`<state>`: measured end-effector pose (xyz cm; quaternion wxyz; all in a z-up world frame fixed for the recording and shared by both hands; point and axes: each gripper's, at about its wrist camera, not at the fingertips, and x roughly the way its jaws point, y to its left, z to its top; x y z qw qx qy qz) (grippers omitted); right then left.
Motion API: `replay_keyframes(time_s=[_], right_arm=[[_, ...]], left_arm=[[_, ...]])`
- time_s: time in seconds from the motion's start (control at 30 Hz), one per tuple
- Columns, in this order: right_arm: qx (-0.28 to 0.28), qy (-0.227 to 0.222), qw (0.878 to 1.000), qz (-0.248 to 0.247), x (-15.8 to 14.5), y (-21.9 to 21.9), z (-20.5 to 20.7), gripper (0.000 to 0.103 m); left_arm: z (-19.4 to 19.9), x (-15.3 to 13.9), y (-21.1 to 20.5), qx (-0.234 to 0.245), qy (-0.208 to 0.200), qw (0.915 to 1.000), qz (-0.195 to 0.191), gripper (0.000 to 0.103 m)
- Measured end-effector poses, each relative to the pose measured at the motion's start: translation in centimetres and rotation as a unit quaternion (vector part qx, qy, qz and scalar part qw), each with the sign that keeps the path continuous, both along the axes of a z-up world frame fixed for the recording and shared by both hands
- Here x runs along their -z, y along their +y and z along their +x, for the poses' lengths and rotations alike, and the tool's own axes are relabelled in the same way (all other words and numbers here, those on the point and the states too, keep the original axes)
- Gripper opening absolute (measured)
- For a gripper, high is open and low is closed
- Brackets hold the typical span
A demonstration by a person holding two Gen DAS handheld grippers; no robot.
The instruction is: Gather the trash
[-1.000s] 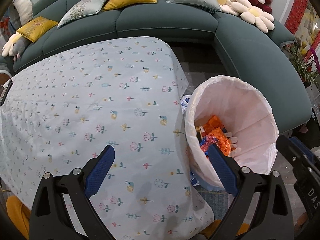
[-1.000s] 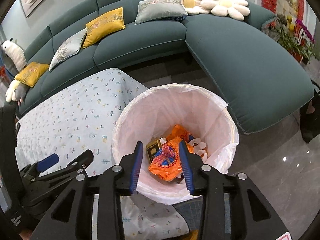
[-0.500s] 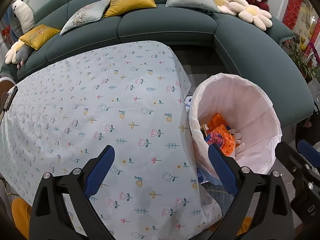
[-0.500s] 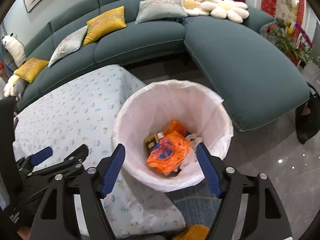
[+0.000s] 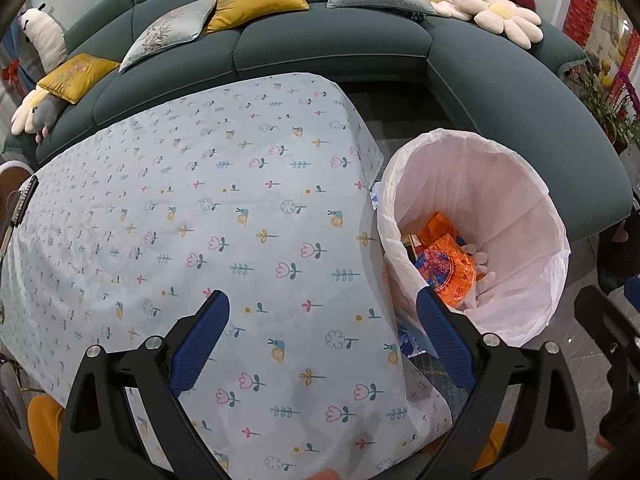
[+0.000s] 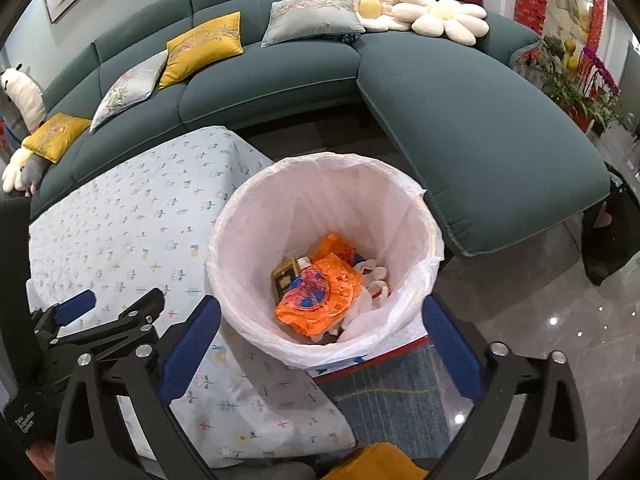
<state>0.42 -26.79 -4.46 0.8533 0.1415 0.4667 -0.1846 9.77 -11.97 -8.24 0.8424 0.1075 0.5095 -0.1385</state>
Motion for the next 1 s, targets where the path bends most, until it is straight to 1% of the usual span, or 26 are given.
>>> replay_keyframes(time_s=[0.1,0.73,1.0], right_arm=[[-0.002,0.002,1.000,-0.017,0.0,0.0,-0.1,0.096],[-0.002,0.011,1.000,-0.018,0.6,-0.3,-0.3,0.096],[-0.010,0.017,1.000,-0.020,0.9,0.1,-0.2,0.096]], left_arm=[[-0.1,0.1,-0.1,0.001,-0.001,1.0000,0.002,0.090],[-0.9,0.2,-1.0,0.017,-0.008,0.9998,0.011,0.091],[-1.0,0.2,-1.0,0.013,-0.016,0.9997,0.016,0.091]])
